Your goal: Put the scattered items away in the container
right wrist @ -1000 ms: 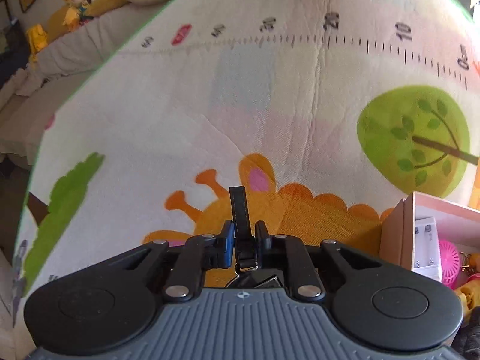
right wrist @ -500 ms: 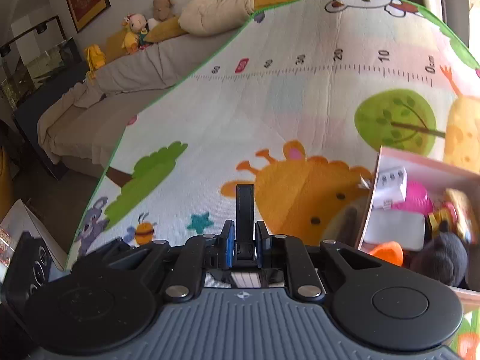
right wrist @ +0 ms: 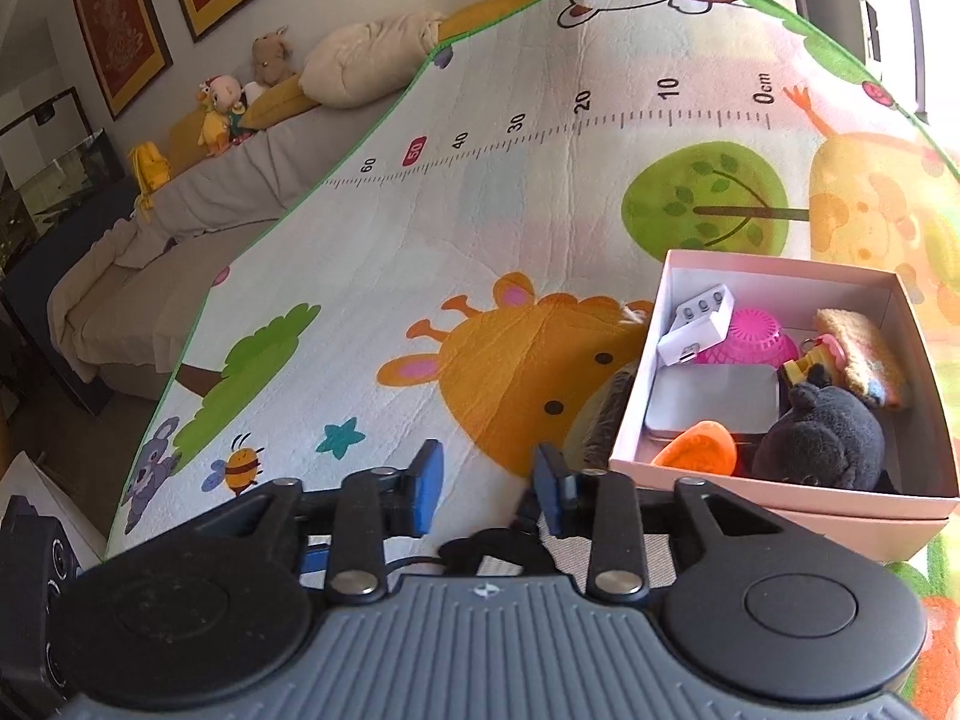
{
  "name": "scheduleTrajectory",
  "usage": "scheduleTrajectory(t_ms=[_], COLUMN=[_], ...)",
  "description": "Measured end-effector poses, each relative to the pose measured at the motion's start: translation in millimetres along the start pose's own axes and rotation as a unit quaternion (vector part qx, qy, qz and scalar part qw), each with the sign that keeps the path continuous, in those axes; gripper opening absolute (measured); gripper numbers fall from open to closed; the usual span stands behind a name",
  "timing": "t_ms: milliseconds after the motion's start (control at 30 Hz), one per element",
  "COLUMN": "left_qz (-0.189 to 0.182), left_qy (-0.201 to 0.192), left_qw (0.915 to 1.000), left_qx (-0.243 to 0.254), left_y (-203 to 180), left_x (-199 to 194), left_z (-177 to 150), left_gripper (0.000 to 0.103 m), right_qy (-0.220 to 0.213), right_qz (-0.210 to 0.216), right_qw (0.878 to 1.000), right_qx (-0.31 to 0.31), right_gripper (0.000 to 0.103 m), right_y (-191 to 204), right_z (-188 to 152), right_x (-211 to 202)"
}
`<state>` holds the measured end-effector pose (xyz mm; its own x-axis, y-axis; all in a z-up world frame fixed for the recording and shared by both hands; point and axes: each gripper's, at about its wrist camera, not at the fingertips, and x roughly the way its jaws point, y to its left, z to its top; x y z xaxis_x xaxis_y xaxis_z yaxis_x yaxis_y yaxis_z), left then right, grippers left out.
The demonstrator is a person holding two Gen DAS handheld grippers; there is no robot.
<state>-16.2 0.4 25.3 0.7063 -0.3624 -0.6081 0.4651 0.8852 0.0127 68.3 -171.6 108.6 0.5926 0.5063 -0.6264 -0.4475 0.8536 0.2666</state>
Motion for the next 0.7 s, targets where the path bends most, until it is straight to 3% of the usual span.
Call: scheduleTrajectory(t_ms=[100,200,300,400,500,633,700], left_qz=[0.004,0.006,-0.019,0.0,0.008,0.021,0.017], left_qy=[-0.005,-0.034,-0.061,-0.056,-0.039,-0.031,-0.023], left_qw=[1.0,0.9989,0.9956,0.9945,0.9946,0.9944,0.9947], left_qx=[0.002,0.031,0.068,0.089,0.096,0.098,0.099], left_y=[2,6,16,25,33,36,39], left_x=[7,15,31,59,86,110,120], left_z=[7,24,42,56,64,73,77], left_gripper=[0.103,0.103,0.103,0.103,0.103,0.103,0.103], right_qy=[-0.008,-0.017,-0.026,-0.03,-0.018,0.009,0.0], right_qz=[-0.018,-0.039,-0.062,-0.085,-0.107,-0.101,-0.096], right_qw=[1.0,0.999,0.997,0.996,0.994,0.992,0.992], right_qx=[0.011,0.023,0.028,0.022,0.022,0.071,0.079], right_gripper=[0.037,0.038,0.052,0.061,0.064,0.064,0.066], right_y=[-14,-30,-43,-55,-71,-100,-106], right_z=[2,-4,-23,-49,-76,-100,-107], right_x=[-4,-12,-21,-28,-27,-14,-10])
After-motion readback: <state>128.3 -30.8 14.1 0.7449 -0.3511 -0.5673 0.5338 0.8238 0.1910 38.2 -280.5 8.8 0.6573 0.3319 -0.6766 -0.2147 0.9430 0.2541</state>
